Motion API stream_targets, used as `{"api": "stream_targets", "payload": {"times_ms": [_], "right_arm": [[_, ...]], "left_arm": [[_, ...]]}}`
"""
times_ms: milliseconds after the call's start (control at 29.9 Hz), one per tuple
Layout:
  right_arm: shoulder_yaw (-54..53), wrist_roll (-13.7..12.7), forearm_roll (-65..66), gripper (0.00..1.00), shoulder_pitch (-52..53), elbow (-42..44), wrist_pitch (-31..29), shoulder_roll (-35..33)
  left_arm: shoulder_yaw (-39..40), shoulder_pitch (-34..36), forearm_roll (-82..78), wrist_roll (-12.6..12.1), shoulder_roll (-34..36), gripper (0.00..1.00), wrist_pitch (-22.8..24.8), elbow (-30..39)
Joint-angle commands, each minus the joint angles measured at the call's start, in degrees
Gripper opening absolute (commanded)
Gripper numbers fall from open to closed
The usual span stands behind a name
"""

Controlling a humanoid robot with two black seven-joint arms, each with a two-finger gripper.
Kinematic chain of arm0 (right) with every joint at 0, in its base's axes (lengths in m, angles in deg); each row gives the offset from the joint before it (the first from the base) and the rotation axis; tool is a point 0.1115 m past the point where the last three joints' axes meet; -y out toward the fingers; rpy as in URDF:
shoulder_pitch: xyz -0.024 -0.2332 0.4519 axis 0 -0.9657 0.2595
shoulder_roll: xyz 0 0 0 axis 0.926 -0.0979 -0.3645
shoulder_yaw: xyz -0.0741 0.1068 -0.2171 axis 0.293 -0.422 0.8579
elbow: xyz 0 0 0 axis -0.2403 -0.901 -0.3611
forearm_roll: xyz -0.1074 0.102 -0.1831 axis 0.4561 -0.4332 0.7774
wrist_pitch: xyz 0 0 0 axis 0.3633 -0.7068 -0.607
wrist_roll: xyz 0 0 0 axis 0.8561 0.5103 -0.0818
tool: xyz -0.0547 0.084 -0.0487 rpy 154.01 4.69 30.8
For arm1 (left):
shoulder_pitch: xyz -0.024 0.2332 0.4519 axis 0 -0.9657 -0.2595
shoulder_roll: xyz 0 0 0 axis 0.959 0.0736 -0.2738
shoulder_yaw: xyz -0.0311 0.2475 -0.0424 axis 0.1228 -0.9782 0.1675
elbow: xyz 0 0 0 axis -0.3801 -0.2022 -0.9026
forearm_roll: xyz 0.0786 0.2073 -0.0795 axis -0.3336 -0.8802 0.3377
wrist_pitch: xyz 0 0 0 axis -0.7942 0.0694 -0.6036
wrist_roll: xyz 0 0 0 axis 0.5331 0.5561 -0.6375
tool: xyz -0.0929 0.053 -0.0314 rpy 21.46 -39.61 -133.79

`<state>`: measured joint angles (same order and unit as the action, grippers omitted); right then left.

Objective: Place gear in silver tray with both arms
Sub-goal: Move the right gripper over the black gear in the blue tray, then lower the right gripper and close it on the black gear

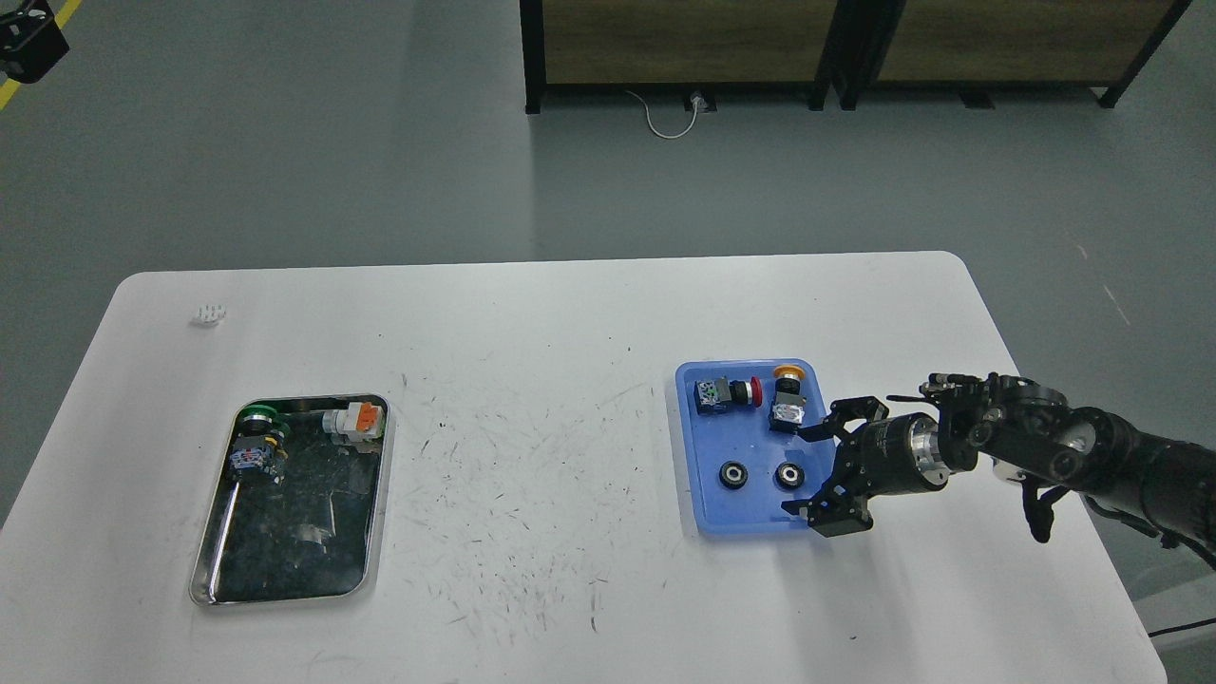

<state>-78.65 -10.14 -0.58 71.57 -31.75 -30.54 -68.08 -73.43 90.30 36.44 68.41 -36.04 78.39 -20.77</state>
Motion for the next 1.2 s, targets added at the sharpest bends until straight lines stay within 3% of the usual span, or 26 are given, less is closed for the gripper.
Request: {"api": "stream_targets", "payload": {"times_ms": [0,568,835,1169], "right_arm": [[-0.12,0.53,-0.15,0.99,0.18,0.10,0.47,0.98],[0.14,0.88,-0.06,0.86,-0.09,0.10,0.03,0.45],[0.14,0.71,0.03,0.69,-0.09,1.07,0.03,0.71],[0.14,0.53,0.03,0.54,-0.09,1.33,0.03,0.71]], "left_arm": [[-0.09,0.17,0.00,-0.01,0.11,0.99,0.09,0.00],[-0.44,0.18,0.00,-0.09,0.46,0.99,0.00,0.00],[-0.44,0.00,0.00,-0.09,0.81,0.99,-0.08,0.00],[-0.53,0.00,0.00,-0.09,1.34,1.00,-0.08,0.00]]}}
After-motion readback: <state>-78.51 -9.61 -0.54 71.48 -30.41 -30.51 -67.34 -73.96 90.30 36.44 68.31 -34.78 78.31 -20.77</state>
